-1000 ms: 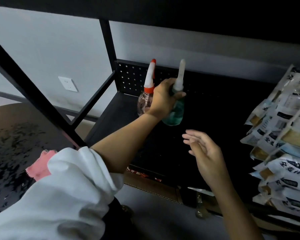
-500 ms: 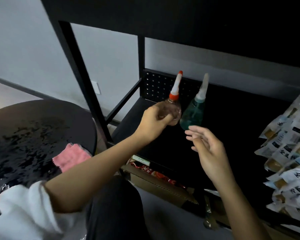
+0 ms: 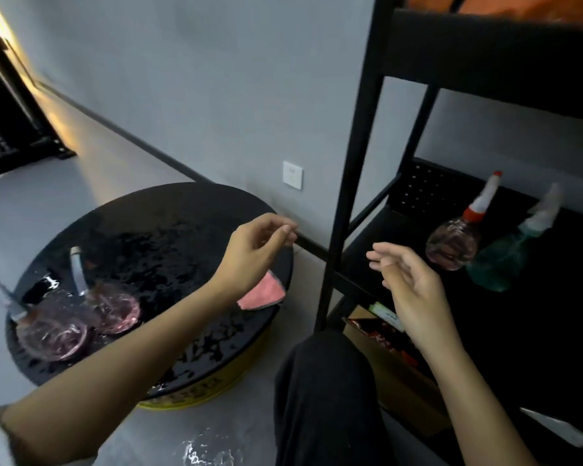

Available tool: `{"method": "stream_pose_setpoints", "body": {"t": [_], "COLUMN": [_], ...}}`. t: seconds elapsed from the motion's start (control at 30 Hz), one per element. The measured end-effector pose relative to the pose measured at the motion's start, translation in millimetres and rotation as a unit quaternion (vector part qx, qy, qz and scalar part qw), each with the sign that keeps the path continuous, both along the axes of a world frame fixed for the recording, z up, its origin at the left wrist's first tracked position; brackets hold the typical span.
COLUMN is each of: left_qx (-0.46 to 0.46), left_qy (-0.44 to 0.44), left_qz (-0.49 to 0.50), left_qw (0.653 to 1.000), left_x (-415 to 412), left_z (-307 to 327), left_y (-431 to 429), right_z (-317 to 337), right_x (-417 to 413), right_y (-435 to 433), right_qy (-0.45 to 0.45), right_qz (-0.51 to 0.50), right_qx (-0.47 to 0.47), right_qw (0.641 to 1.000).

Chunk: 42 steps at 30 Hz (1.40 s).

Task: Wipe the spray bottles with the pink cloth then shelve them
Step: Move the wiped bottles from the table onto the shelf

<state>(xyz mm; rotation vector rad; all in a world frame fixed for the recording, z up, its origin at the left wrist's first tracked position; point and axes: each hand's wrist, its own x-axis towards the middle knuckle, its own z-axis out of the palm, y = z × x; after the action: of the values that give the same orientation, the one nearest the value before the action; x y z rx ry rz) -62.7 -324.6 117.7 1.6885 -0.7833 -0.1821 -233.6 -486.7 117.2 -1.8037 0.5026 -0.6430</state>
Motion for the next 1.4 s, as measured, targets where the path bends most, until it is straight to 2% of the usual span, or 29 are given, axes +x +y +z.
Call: {"method": "stream_pose_setpoints", "body": {"t": [0.4,0.6,0.7,0.77,0.87,1.07,1.13,1.27,1.4], "left_qx": [0.022,0.039,0.086,0.109,0.116,0.14,0.138,0.08,0.095], "left_qy": [0.01,0.029,-0.009,0.021,0.076,0.18,0.169,0.144,0.078], "left_qz": [0.193,0.299,0.364,0.387,0.398,0.324,0.337,0.36,0.374], "left_qw": [0.981,0.953,0.927,0.915,0.907,0.918,0.916,0.918,0.919], "left_x": [43,56,69,80,97,136,142,143,136], "left_z": [-22,-50,-69,-85,-104,-127,-135,-136,-132], "left_y": [154,217,238,246,247,242,243,243,243], "right_z": [-18,-33,-39,-43,-49,-41,-39,-39,-40], "right_x": [79,111,118,120,123,121,119,116,112], "right_y": [90,130,148,156,164,160,155,146,138], "right_qy": [0.004,0.032,0.048,0.055,0.06,0.064,0.062,0.068,0.073], "right_qz": [0.099,0.151,0.177,0.187,0.191,0.191,0.188,0.177,0.165], "right_qx": [0.015,0.014,0.02,0.011,-0.009,-0.003,0.011,0.0,-0.003], "right_qw": [0.995,0.988,0.983,0.981,0.98,0.979,0.98,0.982,0.984]}}
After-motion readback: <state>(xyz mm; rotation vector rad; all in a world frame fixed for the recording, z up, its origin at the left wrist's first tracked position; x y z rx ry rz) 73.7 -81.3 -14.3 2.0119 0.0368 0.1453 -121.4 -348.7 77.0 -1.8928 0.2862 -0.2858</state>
